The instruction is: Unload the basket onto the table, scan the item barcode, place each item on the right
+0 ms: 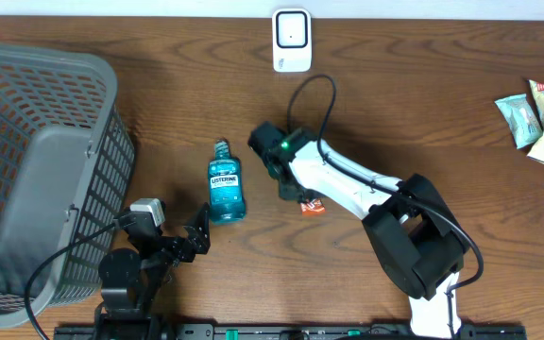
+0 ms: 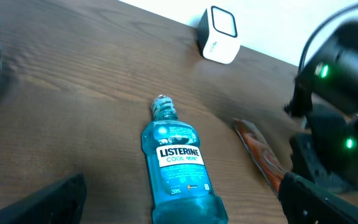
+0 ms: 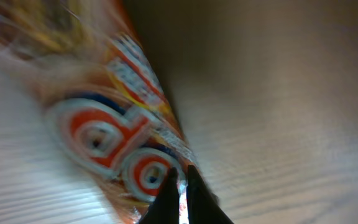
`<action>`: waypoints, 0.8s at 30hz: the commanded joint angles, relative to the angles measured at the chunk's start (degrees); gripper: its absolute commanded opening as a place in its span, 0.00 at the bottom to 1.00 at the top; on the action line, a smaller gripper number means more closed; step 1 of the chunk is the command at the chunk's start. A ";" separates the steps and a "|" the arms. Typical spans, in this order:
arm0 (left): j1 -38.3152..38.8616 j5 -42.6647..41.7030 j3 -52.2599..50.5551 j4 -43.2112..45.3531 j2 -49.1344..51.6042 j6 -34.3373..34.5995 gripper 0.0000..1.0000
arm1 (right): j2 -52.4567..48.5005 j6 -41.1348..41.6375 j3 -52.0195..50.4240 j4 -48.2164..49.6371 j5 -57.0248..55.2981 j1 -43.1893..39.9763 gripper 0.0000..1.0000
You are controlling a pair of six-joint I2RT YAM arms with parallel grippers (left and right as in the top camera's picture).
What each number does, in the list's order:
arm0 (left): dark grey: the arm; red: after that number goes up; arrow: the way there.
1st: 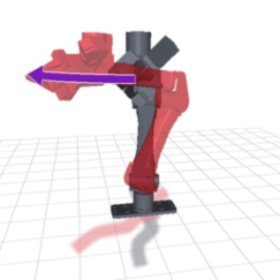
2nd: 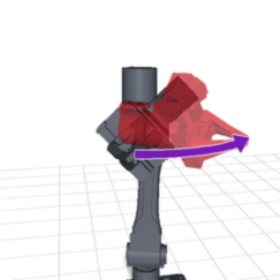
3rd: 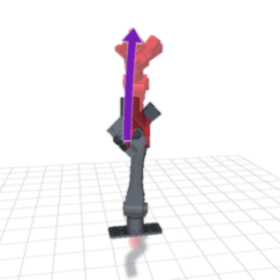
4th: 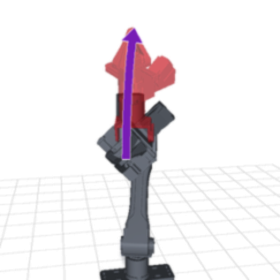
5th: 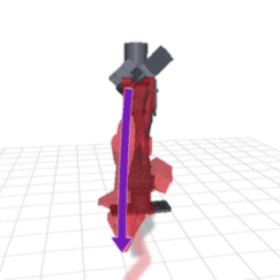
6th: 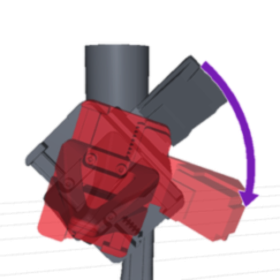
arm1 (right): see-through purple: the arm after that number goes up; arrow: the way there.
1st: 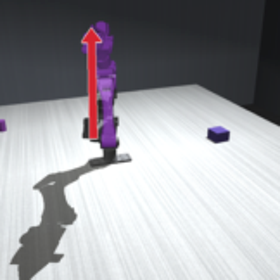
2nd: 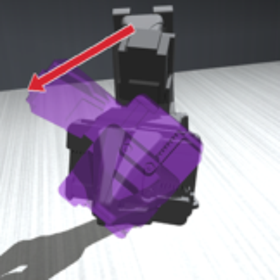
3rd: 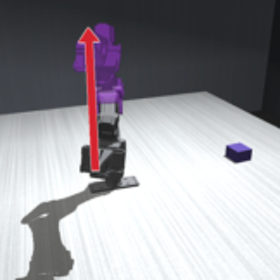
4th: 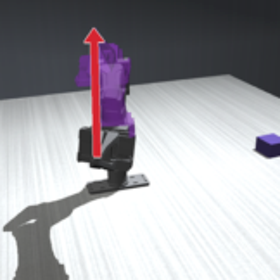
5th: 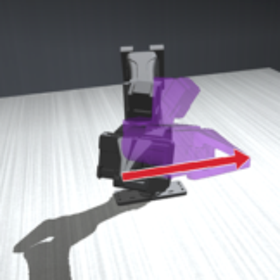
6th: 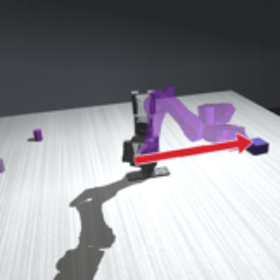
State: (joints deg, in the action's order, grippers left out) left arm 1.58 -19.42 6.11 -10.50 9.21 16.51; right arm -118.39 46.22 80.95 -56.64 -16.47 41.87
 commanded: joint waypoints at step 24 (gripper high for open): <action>-0.28 -0.50 0.22 0.00 -0.24 0.11 0.98 | -8.85 -11.82 13.27 -1.62 -12.09 3.58 0.51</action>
State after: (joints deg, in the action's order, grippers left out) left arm 1.58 -19.40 6.11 -10.48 9.21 16.51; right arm -124.57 36.38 94.96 -57.41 -22.59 44.34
